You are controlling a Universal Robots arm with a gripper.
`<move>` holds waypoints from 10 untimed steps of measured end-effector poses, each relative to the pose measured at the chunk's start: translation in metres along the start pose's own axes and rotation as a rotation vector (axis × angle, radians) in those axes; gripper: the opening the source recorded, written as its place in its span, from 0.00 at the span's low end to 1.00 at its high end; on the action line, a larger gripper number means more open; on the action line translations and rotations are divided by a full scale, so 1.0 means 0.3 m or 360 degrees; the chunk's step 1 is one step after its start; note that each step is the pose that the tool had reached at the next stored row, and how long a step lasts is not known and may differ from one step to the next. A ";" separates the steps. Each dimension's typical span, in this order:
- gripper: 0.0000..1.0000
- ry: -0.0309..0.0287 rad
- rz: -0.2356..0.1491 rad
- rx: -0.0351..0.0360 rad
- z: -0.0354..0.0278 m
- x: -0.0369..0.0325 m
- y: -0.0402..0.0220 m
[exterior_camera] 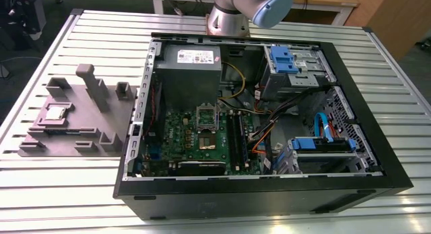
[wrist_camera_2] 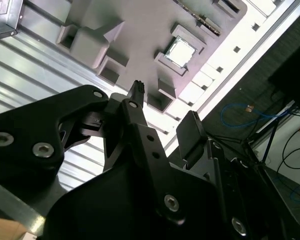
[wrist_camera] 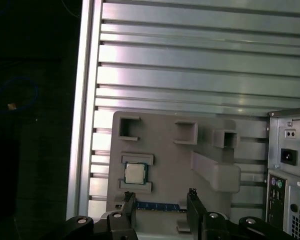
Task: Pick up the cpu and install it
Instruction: 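Pick up the cpu and move it towards the insertion slot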
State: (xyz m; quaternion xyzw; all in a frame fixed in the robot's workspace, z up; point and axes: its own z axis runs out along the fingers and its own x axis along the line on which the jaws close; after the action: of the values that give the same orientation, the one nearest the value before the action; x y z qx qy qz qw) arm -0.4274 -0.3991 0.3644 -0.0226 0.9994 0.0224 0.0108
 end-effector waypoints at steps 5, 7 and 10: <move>0.53 0.00204 -0.0024 -0.0001 0.029 0.007 -0.008; 0.53 0.00208 -0.0024 -0.0001 0.041 0.018 -0.008; 0.53 0.00195 -0.0004 0.0000 0.059 0.033 -0.008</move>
State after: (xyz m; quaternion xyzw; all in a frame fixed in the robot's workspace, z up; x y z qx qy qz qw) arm -0.4367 -0.4012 0.3464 -0.0241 0.9995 0.0222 0.0047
